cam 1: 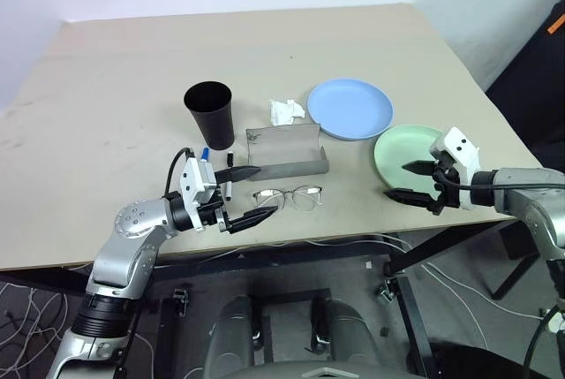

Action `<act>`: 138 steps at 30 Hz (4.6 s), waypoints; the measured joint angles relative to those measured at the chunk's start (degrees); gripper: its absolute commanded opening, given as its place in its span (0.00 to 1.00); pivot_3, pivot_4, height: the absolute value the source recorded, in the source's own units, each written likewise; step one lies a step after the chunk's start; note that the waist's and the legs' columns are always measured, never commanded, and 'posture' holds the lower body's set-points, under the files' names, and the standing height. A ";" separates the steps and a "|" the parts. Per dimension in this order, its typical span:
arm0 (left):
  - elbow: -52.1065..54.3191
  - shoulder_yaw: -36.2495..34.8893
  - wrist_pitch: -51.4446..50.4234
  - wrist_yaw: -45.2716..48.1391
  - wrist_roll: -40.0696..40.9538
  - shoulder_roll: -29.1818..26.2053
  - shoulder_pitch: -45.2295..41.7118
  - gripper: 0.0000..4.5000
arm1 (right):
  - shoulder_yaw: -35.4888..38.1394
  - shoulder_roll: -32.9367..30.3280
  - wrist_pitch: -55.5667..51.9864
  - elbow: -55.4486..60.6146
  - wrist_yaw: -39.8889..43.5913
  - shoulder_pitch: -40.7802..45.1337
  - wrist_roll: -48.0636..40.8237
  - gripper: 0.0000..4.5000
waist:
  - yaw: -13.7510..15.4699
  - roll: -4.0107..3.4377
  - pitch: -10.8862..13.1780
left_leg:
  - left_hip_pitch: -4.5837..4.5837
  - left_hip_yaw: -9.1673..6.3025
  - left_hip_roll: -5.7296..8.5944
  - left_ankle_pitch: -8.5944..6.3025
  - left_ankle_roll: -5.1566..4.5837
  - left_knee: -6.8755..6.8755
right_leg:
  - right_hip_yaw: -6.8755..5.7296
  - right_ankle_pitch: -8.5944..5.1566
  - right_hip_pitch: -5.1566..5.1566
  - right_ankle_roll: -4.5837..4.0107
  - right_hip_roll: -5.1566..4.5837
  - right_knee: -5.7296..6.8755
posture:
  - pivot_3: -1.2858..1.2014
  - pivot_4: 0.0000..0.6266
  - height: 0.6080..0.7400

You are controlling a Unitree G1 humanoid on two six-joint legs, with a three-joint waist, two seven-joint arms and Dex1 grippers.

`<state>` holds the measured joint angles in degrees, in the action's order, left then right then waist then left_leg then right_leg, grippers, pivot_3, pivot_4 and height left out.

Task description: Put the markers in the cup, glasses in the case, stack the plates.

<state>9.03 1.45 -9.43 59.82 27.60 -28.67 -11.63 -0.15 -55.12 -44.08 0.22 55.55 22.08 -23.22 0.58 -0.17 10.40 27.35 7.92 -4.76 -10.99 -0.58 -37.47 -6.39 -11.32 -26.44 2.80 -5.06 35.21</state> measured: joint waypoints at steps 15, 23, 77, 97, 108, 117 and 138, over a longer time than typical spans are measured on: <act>-2.21 -0.03 2.66 0.14 -1.26 0.61 -0.92 1.00 | -8.07 -1.60 -2.98 -5.18 5.51 7.78 5.71 0.00 | -0.01 0.00 -0.01 | 0.03 -0.01 -0.09 -0.05 -0.07 -0.42 | -0.03 0.08 0.05 0.23 -0.03 0.03 | 0.52 0.24 0.70; -2.72 0.01 2.72 0.15 -1.27 0.76 -2.43 1.00 | -4.82 -3.50 -4.48 -2.51 5.25 7.40 5.88 0.00 | -0.30 -0.01 -0.01 | 0.12 0.04 -0.17 -0.05 -0.06 -0.42 | -0.12 0.49 0.06 0.23 -0.06 -0.19 | 0.52 0.24 0.70; 4.81 -3.43 3.57 -11.41 -2.10 1.53 5.40 1.00 | -14.36 33.62 35.06 -65.43 0.63 49.71 31.27 0.37 | -1.63 -0.18 0.07 | 0.14 1.08 -0.17 -0.06 -0.10 -0.51 | 0.42 0.56 -0.72 0.03 -0.14 0.78 | 0.52 0.24 0.70; 3.35 -4.70 3.87 -10.33 -2.04 0.50 4.90 1.00 | -5.46 25.58 22.76 -31.84 12.69 38.77 18.79 0.99 | -1.36 -0.17 0.06 | 0.15 1.05 -0.18 -0.07 -0.11 -0.49 | 0.57 0.53 -0.82 0.04 -0.18 0.75 | 0.52 0.24 0.70; 3.57 -9.15 3.58 -10.10 -1.10 -2.85 7.65 1.00 | -12.79 19.37 -8.74 -7.25 23.97 30.04 3.67 0.80 | -1.60 -0.18 0.07 | 0.10 1.16 -0.82 -0.09 -0.09 -0.42 | -0.29 0.79 -0.89 -0.22 -0.40 0.30 | 0.52 0.24 0.70; 4.83 -9.77 3.78 -10.42 -0.86 -2.78 10.53 1.00 | -24.19 25.22 1.48 -23.29 29.16 39.40 9.54 0.43 | -1.72 -0.17 0.06 | 0.12 1.62 -0.84 -0.02 0.03 0.15 | -0.37 1.15 -1.09 -0.42 -0.35 -0.20 | 0.52 0.24 0.70; 8.75 -9.97 3.98 -14.56 -1.29 -1.62 14.22 1.00 | -27.59 42.11 20.73 -61.30 36.22 53.04 23.93 0.74 | -1.62 -0.16 0.06 | 0.14 1.74 -0.92 0.10 0.21 0.13 | -0.35 1.17 -1.19 -0.44 -0.29 -0.04 | 0.52 0.24 0.70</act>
<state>17.79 -8.51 -5.45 45.26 26.31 -30.29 2.59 -27.75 -13.00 -23.35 -61.08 91.77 75.12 0.71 -1.03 -0.34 10.46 27.49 9.66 -5.69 -10.89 -0.37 -37.34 -6.74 -10.15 -27.63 2.36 -5.35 35.18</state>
